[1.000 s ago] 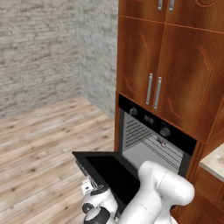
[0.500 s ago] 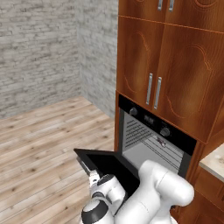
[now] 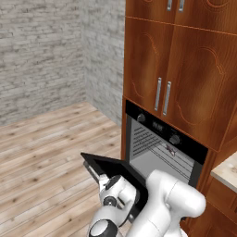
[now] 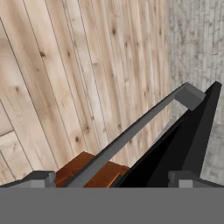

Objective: Place the fish on the rack of the oven, and slide the rack back inside. Close the oven door.

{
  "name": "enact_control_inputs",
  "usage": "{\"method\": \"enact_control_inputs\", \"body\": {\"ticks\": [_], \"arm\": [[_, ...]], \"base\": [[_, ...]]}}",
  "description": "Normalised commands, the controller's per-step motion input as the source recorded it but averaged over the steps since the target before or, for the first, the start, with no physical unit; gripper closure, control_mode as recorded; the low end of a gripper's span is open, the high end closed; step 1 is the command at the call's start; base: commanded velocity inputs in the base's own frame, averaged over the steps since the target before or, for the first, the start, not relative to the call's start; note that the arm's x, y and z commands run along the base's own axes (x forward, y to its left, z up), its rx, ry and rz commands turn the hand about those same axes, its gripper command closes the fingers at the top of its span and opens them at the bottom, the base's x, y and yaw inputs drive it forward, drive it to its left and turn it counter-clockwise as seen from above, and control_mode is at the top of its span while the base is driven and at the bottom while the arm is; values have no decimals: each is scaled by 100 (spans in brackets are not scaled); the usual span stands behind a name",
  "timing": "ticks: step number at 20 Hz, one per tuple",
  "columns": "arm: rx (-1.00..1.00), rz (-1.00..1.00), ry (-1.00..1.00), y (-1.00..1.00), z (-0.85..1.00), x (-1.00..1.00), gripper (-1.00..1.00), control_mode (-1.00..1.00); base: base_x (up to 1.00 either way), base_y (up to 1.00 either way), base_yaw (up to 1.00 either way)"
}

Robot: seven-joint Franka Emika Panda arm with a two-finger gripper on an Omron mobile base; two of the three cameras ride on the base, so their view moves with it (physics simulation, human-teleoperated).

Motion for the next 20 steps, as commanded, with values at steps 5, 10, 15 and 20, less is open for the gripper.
{"method": "enact_control_inputs", "body": {"ticks": [5, 10, 15, 20], "arm": [[-48, -33, -18, -71, 1, 29, -100, -100], [-52, -34, -17, -65, 5, 29, -100, -100], [-53, -32, -18, -62, 8, 31, -100, -100], [-52, -31, -19, -63, 11, 30, -100, -100]], "base": [[0, 0, 0], [0, 0, 0], [0, 0, 0], [0, 0, 0]]}}
